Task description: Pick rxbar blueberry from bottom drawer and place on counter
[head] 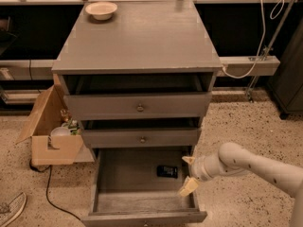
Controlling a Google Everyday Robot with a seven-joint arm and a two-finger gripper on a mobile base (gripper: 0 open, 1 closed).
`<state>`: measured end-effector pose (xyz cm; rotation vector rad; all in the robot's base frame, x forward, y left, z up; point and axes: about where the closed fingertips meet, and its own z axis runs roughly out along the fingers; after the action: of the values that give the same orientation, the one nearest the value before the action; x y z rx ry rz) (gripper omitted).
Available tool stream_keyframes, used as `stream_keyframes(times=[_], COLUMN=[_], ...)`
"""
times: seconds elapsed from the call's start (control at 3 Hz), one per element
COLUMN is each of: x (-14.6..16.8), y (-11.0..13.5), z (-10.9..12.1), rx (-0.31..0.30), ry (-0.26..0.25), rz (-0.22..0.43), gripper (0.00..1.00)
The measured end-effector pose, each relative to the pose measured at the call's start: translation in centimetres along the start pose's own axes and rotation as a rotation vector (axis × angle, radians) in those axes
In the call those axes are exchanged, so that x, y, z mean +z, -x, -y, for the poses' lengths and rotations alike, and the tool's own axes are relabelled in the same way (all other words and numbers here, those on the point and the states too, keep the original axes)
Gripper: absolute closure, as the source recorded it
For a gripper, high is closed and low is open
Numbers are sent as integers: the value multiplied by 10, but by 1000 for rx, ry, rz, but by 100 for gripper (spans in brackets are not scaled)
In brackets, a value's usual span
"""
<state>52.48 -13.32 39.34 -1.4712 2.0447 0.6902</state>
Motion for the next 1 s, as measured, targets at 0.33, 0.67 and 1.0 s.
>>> stream_keyframes(times=[0.33,0.67,1.0], x=[28,60,60], y=[-26,-54,-54], z=[24,58,58], rx=[-28,-49,-49], ry=[-22,-42,-42], rz=[5,23,23], gripper=[0,0,0])
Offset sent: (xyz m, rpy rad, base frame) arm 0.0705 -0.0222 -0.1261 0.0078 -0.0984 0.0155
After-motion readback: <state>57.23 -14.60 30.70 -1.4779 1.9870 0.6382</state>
